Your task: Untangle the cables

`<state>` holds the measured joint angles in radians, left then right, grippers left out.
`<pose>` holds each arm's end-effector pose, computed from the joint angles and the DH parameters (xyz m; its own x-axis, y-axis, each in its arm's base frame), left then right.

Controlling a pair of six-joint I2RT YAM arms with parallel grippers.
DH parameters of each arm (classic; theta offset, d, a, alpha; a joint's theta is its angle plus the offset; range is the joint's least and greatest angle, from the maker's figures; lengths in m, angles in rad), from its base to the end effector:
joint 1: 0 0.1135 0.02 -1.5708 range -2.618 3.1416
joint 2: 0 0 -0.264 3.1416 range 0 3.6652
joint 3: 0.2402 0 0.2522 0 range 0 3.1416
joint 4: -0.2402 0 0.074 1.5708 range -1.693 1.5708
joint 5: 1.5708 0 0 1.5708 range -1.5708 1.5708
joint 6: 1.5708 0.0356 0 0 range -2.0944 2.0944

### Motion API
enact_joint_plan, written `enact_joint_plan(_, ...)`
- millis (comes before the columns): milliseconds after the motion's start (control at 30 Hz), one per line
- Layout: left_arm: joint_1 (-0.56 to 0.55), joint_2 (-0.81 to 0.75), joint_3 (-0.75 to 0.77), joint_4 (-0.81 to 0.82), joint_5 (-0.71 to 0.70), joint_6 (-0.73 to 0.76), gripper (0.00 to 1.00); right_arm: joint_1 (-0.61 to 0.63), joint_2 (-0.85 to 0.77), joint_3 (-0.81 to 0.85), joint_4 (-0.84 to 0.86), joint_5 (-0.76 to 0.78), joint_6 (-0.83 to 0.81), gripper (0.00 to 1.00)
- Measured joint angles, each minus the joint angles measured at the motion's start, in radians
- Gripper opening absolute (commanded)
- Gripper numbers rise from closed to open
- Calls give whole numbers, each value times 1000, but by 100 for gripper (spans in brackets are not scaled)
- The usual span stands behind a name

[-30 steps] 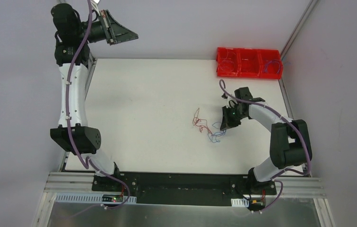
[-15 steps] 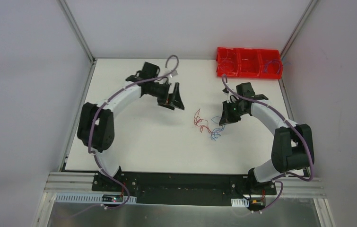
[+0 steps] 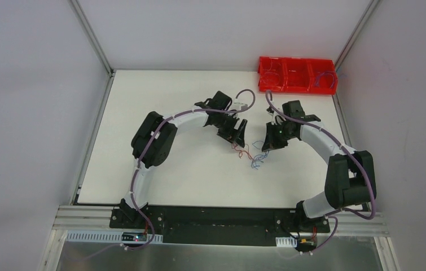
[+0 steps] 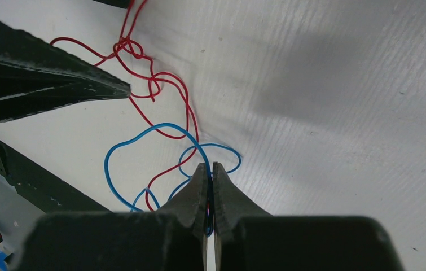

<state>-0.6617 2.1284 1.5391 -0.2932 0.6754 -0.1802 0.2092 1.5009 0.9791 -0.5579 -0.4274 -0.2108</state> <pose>0.3503 -0.3010 0.1726 -0.7416 0.4003 -0.5384 0.6708 0.4507 -0.5889 0.2845 0.0755 0.2129 -0.7639 -0.3568 -0.5376 -0.5523 0.7925 0.2587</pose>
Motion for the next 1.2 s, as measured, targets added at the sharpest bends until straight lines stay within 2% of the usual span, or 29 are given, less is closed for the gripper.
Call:
enact_joint_plan(100, -26, 63, 72, 45, -32, -26, 65, 0, -4, -3, 1, 4, 0, 0)
enact_joint_plan(200, -52, 102, 111, 83, -65, -63, 44, -3, -4, -3, -2, 16, -8, 0)
enact_joint_plan(333, -59, 111, 116, 78, -122, -66, 8, -30, -8, 0, -30, 30, -19, 0)
enact_joint_plan(400, -49, 110, 107, 57, -140, -57, 0, -56, -18, 16, -75, 35, -34, 0)
enact_joint_plan(500, 11, 77, 30, 36, -121, -49, 0, -105, -55, 64, -150, 40, -65, 0)
enact_joint_plan(567, 90, 32, -26, -9, -102, -35, 0, -149, -103, 101, -183, 45, -90, 0)
enact_joint_plan(767, 492, -54, -121, -156, -82, 47, 0, -265, -248, 189, -254, 63, -170, 0)
enact_joint_plan(867, 632, -70, -121, -220, -95, 93, 0, -322, -257, 235, -287, 69, -192, 0)
enact_joint_plan(967, 664, -78, -121, -270, -108, 135, 0, -362, -241, 278, -304, 69, -193, 0)
enact_joint_plan(1200, 605, -79, -119, -337, -33, 142, 0, -376, -171, 454, -237, 72, -85, 0)
